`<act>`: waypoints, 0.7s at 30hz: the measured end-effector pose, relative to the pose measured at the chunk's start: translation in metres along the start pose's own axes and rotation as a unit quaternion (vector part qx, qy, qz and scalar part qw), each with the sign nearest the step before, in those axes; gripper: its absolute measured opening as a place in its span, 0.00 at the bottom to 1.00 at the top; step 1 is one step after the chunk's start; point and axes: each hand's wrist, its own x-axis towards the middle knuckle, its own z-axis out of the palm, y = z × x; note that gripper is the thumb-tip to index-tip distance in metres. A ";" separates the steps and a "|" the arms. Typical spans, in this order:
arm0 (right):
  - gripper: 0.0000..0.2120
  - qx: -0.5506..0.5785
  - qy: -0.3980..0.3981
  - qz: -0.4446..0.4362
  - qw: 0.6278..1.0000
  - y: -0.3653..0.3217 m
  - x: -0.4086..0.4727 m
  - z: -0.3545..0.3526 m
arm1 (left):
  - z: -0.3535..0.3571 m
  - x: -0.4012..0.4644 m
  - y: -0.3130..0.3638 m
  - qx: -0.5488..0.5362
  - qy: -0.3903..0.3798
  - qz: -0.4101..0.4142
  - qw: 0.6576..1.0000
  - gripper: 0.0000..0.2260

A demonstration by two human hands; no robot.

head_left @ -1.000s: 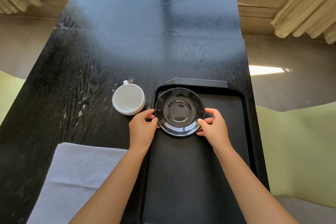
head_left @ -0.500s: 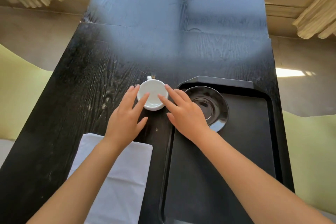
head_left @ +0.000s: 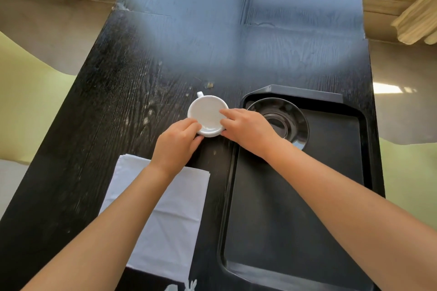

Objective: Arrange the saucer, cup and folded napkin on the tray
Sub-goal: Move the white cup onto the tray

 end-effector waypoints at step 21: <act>0.06 0.058 0.108 0.064 0.990 -0.121 -0.220 -0.034 | -0.027 -0.164 0.121 -0.083 0.024 0.140 0.986 0.07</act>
